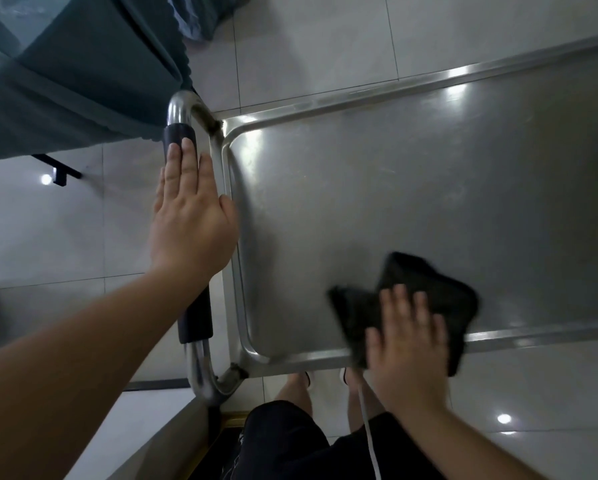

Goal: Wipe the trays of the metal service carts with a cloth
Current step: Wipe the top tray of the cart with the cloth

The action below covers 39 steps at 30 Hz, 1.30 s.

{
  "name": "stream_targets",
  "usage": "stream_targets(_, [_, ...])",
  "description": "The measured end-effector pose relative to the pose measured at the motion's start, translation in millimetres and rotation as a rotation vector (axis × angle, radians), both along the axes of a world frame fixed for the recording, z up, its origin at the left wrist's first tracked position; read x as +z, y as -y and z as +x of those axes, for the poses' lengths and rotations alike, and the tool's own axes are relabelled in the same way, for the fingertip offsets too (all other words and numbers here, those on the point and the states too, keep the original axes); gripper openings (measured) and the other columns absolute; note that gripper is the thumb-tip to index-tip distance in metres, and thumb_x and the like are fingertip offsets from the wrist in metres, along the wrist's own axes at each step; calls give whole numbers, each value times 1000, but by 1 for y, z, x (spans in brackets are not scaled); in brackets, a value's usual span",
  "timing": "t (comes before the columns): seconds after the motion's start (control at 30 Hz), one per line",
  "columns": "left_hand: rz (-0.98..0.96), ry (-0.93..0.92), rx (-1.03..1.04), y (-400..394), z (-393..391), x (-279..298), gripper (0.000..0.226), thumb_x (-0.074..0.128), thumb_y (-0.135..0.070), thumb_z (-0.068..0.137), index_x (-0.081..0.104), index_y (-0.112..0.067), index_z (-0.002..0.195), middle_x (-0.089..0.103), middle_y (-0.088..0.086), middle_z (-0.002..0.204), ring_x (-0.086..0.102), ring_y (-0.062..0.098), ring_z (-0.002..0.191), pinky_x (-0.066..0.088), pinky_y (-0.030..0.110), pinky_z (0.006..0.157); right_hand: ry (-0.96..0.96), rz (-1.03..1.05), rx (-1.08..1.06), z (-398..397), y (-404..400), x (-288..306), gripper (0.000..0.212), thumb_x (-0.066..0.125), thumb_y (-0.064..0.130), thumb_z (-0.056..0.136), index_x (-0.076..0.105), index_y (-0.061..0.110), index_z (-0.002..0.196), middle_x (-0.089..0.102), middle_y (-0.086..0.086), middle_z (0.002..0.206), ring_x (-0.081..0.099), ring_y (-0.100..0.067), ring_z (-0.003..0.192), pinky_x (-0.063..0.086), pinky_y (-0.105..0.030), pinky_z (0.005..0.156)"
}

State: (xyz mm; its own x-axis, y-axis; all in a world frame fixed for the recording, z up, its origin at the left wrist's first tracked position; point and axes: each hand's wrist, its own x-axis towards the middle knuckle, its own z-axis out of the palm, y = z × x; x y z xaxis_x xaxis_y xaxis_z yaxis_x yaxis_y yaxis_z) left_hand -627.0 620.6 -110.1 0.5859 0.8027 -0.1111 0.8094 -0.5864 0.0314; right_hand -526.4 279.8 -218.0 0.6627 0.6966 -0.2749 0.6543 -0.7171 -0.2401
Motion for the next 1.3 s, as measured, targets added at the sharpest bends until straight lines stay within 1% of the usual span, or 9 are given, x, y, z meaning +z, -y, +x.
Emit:
stream_targets(0.23, [37, 11, 0, -1, 0, -3, 66, 22, -39, 109, 11, -15, 169, -6, 3, 178, -13, 15, 162, -7, 36, 128, -150, 144, 621, -110, -107, -6, 67, 36, 48, 108, 18, 24, 168, 13, 2, 176, -3, -23, 163, 3, -51, 129])
stream_targets(0.4, [52, 29, -5, -3, -2, -7, 63, 24, -39, 110, 17, -16, 168, -2, 3, 178, -10, 14, 162, -5, 36, 128, -132, 197, 685, -92, -97, -10, 67, 38, 50, 106, 23, 27, 167, 18, 4, 175, 1, -20, 163, 4, -49, 131])
stream_targets(0.6, [35, 50, 3, -4, -3, -7, 63, 23, -42, 110, 17, -20, 168, -3, 0, 178, -17, 6, 158, -5, 35, 127, 1, 99, 478, 49, 4, -12, 72, 49, 51, 99, 29, 31, 165, 23, 7, 173, 18, -20, 161, 18, -52, 128])
stream_targets(0.73, [32, 45, 6, -3, -2, -5, 64, 24, -43, 109, 16, -19, 168, -3, 1, 178, -12, 12, 162, -4, 37, 128, 37, -93, 112, 153, 71, 0, 70, 20, 59, 105, 25, 25, 167, 20, 1, 174, 20, -27, 160, 16, -54, 128])
stream_targets(0.83, [43, 38, 5, -1, -1, -5, 63, 25, -42, 110, 17, -19, 168, -3, 2, 178, -9, 15, 163, -2, 38, 128, 33, -155, -205, 156, 71, 3, 73, 12, 60, 106, 18, 21, 168, 13, -2, 175, 11, -27, 162, 14, -58, 128])
stream_targets(0.93, [40, 37, 12, -1, 0, -3, 63, 25, -41, 110, 17, -18, 168, -3, 2, 178, -10, 15, 163, -3, 38, 129, 67, -120, -318, 97, 34, 2, 71, 24, 52, 105, 21, 16, 167, 18, -7, 174, 14, -32, 161, 16, -60, 126])
stream_targets(1.03, [36, 43, 19, -2, 0, -4, 63, 25, -40, 109, 18, -19, 168, -3, 1, 178, -9, 14, 163, -4, 37, 128, 42, -20, -63, 7, -11, -1, 70, 31, 48, 106, 23, 16, 167, 18, -8, 175, 14, -33, 161, 15, -59, 126])
stream_targets(1.17, [42, 48, 32, -2, 1, -5, 64, 26, -40, 108, 20, -19, 168, -1, 2, 178, -7, 14, 163, -4, 36, 128, -156, 99, 402, -97, -84, 2, 66, 30, 48, 110, 13, 24, 169, 5, 2, 176, -6, -27, 162, 12, -58, 128])
stream_targets(1.3, [54, 45, 32, -2, 2, -6, 64, 27, -40, 107, 21, -18, 168, 1, 2, 178, -6, 15, 163, -4, 36, 127, -200, 116, 844, -100, -124, 2, 62, 24, 46, 111, 8, 29, 168, 2, 9, 175, -12, -19, 161, -7, -49, 129])
